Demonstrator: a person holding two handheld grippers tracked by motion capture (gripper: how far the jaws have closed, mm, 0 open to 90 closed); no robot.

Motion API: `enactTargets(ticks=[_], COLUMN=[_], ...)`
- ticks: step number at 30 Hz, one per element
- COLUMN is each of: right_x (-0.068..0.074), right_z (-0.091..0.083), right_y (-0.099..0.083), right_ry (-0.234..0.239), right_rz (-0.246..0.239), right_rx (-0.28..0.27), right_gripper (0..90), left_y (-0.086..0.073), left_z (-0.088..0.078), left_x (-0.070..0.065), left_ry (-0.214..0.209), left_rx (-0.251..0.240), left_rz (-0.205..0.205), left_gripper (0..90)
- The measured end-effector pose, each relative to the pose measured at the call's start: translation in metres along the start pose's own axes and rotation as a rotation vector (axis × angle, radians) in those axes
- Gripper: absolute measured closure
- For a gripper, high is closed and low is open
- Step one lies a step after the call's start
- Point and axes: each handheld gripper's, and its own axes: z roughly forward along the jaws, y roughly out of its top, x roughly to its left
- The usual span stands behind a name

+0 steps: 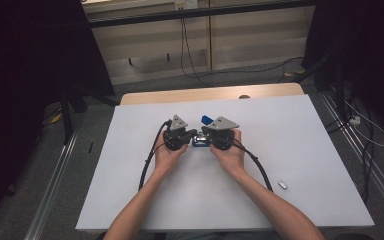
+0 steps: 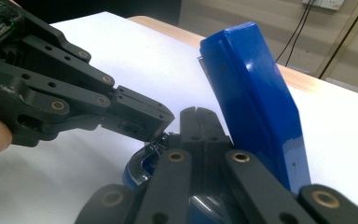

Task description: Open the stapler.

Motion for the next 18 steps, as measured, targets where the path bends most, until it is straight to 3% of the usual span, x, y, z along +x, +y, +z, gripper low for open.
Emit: enactTargets(ticks=[2, 9, 12, 18], right_x=[0.0005, 0.0004, -0.0016, -0.0045], right_z=[0.0000, -0.0009, -0.0032, -0.0066], right_y=[0.0002, 0.0004, 0.0014, 0.0026], right_ry=[-0.004, -0.016, -0.020, -0.023], right_rz=[0.003, 0.008, 0.011, 0.018], right_rx=[0.001, -0.002, -0.004, -0.007], right_gripper=[90.0, 90.0, 90.0, 90.0], left_y=[-0.0004, 0.0004, -0.0005, -0.0005], left_z=[0.0002, -0.0002, 0.0001, 0.0000], left_x=[0.0001, -0.0016, -0.0003, -0.0011], left_ry=[-0.007, 0.012, -0.004, 0.002], left_rx=[-0.003, 0.001, -0.004, -0.005], left_rz=[-0.014, 0.030, 0.003, 0.017], left_gripper=[90.0, 90.0, 90.0, 90.0])
